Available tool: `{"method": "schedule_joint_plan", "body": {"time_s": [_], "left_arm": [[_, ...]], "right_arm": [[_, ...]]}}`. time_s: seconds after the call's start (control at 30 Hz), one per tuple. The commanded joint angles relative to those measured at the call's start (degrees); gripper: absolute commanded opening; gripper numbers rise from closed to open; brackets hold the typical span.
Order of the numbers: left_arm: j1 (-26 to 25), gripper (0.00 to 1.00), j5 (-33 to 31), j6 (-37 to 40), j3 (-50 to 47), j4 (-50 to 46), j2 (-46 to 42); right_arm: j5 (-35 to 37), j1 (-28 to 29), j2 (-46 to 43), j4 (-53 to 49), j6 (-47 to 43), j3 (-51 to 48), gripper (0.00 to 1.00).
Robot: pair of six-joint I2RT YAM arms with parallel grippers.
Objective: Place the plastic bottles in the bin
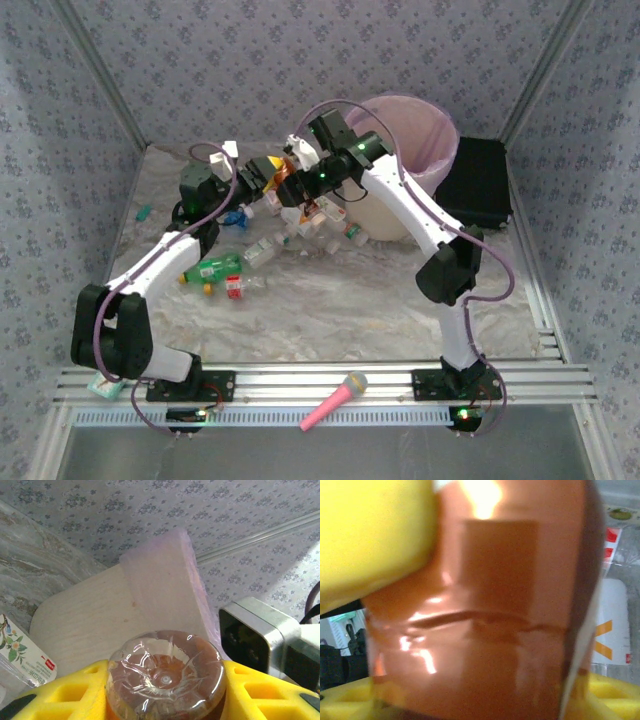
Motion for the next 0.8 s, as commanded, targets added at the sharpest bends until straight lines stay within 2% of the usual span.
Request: {"method": "schedule_joint_plan", "body": {"time_s": [0.0, 0.2, 0.27, 0.3, 0.47, 0.53, 0.6, 0.77], "left_arm": [[-0.2, 0.2, 1.2, 1.3, 1.9, 0.4, -0.4], [-0.3, 0.24, 1.0, 2.0, 2.0, -0.8, -0.5], [-0.2, 0.28, 0.4, 2.2, 1.8, -1.2, -0.8], [-0.2, 0.33, 0.0, 2.6, 1.7, -1.7, -1.0], [-0.2, 0.82, -5.1, 9.6, 1.8, -10.5, -4.8], [-0.2, 0.93, -7.4, 11.8, 0.8, -13.1, -7.0], [-0.2, 0.99, -9.1, 13.6, -0.4, -15.1, -9.1], [-2.9, 1.0, -14.6, 22.1, -0.2, -27.7, -13.6]], "right_arm": [[0.5, -0.3, -0.3, -0.6, -0.6, 0.2, 0.61], [1.3, -0.6, -0.9, -0.3, -0.7, 0.2, 0.48], [1.4, -0.6, -1.2, -0.2, -0.5, 0.4, 0.45], [1.6, -0.6, -1.2, -0.4, -0.4, 0.5, 0.44], [5.1, -0.6, -3.2, -1.4, -0.4, 1.5, 0.42], [7.1, -0.7, -4.8, -1.9, 0.1, 1.6, 0.41], [9.8, -1.0, -6.5, -2.1, 0.1, 2.1, 0.41], [16.7, -2.8, -9.4, -5.9, -0.1, 5.6, 0.35]]}}
